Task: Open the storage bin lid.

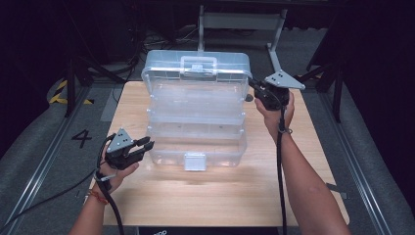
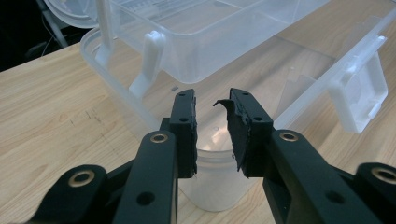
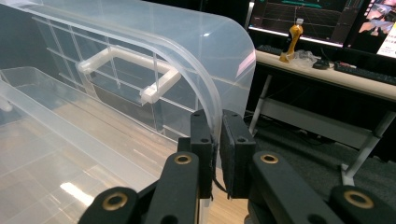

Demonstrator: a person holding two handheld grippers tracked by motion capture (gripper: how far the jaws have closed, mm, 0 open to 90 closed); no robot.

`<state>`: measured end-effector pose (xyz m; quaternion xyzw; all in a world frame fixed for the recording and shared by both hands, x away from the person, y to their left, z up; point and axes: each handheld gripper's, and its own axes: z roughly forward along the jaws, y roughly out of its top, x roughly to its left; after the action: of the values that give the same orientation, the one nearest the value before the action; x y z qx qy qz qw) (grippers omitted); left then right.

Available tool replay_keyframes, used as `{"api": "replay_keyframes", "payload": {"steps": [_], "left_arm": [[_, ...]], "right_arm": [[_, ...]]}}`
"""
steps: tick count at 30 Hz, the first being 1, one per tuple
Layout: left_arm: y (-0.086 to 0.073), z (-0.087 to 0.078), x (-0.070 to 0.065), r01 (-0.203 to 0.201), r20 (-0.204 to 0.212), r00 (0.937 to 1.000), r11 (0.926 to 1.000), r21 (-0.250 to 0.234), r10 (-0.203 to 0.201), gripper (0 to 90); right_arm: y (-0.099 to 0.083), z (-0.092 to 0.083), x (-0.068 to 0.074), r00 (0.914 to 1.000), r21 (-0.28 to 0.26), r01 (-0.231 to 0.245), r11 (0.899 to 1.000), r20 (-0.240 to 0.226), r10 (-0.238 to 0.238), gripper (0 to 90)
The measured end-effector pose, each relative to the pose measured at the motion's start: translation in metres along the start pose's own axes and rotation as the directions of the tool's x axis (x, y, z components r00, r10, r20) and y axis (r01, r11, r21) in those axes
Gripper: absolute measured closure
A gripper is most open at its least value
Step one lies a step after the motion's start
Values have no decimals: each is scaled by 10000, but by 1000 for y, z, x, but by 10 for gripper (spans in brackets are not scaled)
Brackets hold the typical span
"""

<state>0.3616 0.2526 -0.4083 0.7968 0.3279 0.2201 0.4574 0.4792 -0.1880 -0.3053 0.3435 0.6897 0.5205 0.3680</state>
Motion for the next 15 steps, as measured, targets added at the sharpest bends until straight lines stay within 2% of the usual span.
{"api": "replay_keyframes", "payload": {"steps": [3,4,8,14,15], "left_arm": [[1,-1,-1,-117,-128,9998,9999,47,118,711],[2,-1,-2,-17,-60,10000,10000,63,18,702],[2,-8,-4,-121,-73,9999,9999,53,121,655],[1,-21,-13,37,-380,9993,9998,172,-31,517],[1,-24,-15,-60,-458,9989,9997,220,70,491]], "right_arm": [[1,3,-2,10000,9,-12,10000,-28,12,846],[1,3,-3,10000,22,-36,10000,-53,37,846],[3,6,-5,9999,51,-67,10000,-103,68,845],[4,7,-7,9998,103,-62,9999,-166,64,845],[4,7,-7,9998,147,-31,9999,-188,34,845]]}}
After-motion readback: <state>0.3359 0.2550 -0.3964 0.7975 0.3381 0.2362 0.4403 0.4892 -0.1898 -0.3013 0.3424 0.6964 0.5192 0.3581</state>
